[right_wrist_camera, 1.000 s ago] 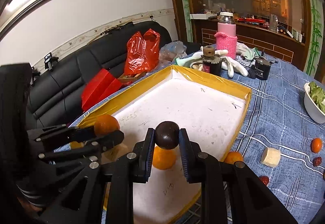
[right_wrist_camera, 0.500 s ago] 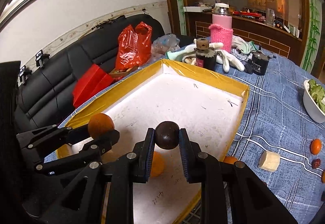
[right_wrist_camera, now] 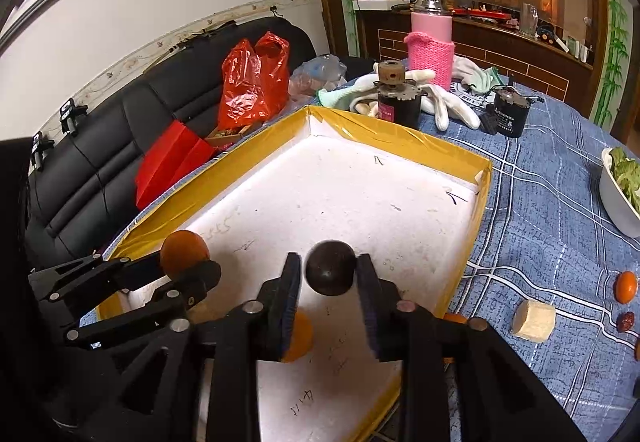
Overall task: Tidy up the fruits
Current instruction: 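Carry both fruits over the yellow tray and open both tools, then grasp another tangerine with the left tool while the right tool grasps a dark brown fruit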
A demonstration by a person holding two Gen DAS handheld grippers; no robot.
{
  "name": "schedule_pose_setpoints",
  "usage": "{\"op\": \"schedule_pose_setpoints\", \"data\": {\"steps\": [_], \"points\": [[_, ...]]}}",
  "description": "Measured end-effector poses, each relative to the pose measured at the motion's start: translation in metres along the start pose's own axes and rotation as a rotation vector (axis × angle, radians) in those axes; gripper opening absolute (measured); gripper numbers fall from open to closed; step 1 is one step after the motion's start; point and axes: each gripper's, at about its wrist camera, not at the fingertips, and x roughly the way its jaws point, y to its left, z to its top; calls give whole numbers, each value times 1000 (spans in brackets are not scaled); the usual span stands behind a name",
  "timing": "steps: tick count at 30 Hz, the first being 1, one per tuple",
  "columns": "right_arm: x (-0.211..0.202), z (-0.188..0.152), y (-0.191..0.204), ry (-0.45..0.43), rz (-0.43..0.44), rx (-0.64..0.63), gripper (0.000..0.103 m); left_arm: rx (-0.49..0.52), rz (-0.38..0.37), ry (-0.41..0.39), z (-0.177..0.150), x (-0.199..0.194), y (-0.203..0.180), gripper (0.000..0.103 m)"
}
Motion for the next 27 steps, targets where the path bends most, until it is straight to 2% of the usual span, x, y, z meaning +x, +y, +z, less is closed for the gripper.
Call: {"op": "schedule_pose_setpoints", "data": {"steps": [2,3,5,10,13,16,20,24,27], "points": [[-1,0,-3,-7,-6,18,47,-7,-3,-6,0,-1,2,57],[-2,0,-5,-9,0,28,51,-9,-13,-10,0,-2,3,59],[-4,0,-10,-15,4,50,63,-5,-14,-17,0,-5,3,60],[-27,-3,-20,-67,6,62,61,-14,-54,-68,1,-27,-5,60],[-56,-12,-38,-108,-25,65,62,-6,-132,-114,1,-48,-23,62],[-94,-30,-72,-148,-99,86,64,60,-245,-166,-5,-69,-62,66],[-145,-69,-142,-184,-223,175,66,206,-371,-176,-17,-77,-125,67],[-177,-115,-220,-157,-355,316,67,333,-479,-161,-22,-71,-189,67],[-185,-137,-250,-147,-395,339,67,421,-574,-177,-19,-68,-235,67]]}}
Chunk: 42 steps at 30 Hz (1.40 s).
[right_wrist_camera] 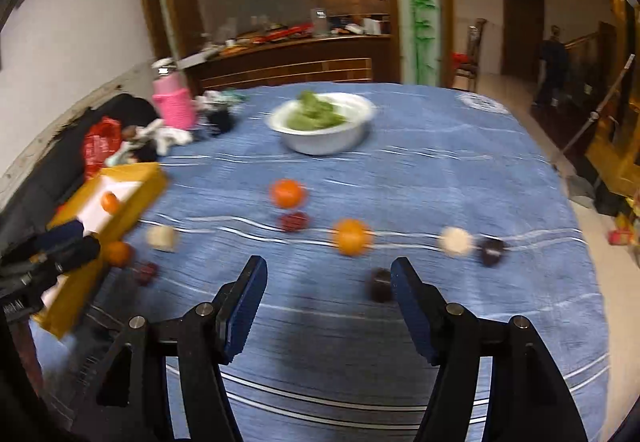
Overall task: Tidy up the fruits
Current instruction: 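Grasp another tangerine with the left tool while the right tool grasps a dark brown fruit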
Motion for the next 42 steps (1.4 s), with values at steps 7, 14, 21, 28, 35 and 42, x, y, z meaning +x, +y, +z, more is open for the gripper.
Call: {"op": "schedule_pose_setpoints", "data": {"steps": [7,14,21,28,35,42], "points": [[23,-12,-32,47,31,-38,63,204,-165,55,28,77,-67,66],[53,-16,-49,111,65,-90,45,237,-276,135,34,125,-80,66],[63,-15,-52,123,114,-76,40,312,-305,153,32,144,-93,66],[72,-15,-48,160,118,-85,32,326,-275,185,28,158,-91,33],[68,-17,-43,152,111,-113,14,397,-252,164,23,153,-94,31],[66,-11,-52,119,108,-74,31,350,-266,176,27,155,-83,31]]}}
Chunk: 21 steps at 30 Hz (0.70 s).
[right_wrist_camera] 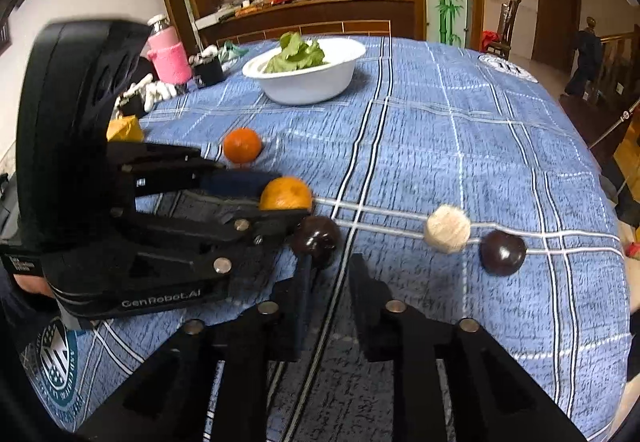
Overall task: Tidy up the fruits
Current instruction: 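Grasp another tangerine with the left tool while the right tool grasps a dark brown fruit, then carry both fruits into the yellow tray and open both tools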
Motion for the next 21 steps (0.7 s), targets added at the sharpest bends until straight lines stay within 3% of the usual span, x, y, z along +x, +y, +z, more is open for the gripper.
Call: {"op": "schedule_pose_setpoints", "data": {"steps": [6,13,16,18,21], "points": [[4,10,11,0,6,-65,41,-8,52,8,-5,-6,8,31],[3,23,20,-16,61,-122,41,-38,90,3,-10,-24,18,30],[-5,27,11,-34,100,-74,42,-36,132,28,-11,-25,19,31],[-7,29,6,-37,131,-32,48,57,201,53,-14,-20,8,31],[-4,29,4,-17,155,7,52,19,186,42,-17,-23,10,31]]}}
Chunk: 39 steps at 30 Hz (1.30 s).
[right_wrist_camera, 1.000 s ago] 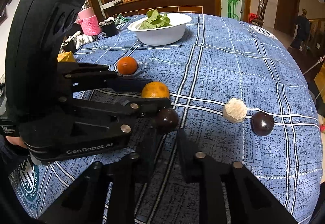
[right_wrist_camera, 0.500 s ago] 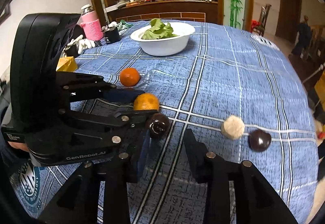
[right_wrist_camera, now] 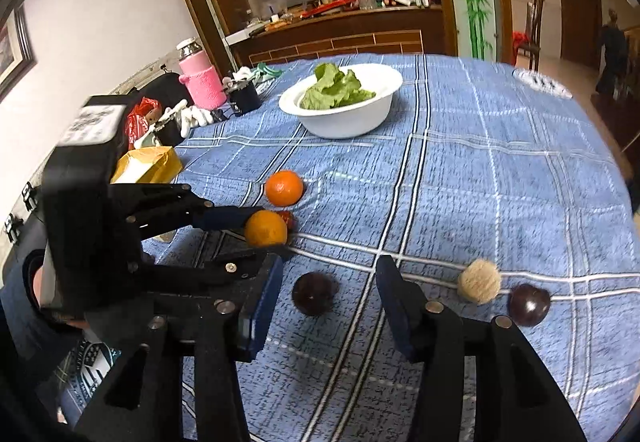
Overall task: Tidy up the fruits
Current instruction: 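Carry both fruits into the yellow tray and open both tools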
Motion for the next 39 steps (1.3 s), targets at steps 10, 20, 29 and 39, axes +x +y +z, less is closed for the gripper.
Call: {"op": "schedule_pose_setpoints", "data": {"steps": [10,20,29,39], "points": [[35,-12,28,67,-73,-101,46,-58,-15,-3,-17,-11,13,30],[31,-11,39,55,-129,-105,27,-165,7,-72,-34,-63,18,30],[-3,10,145,-57,37,-184,26,-483,235,-143,-121,-176,99,30],[52,23,309,-17,234,-309,26,-740,408,-40,-216,-217,174,31]]}}
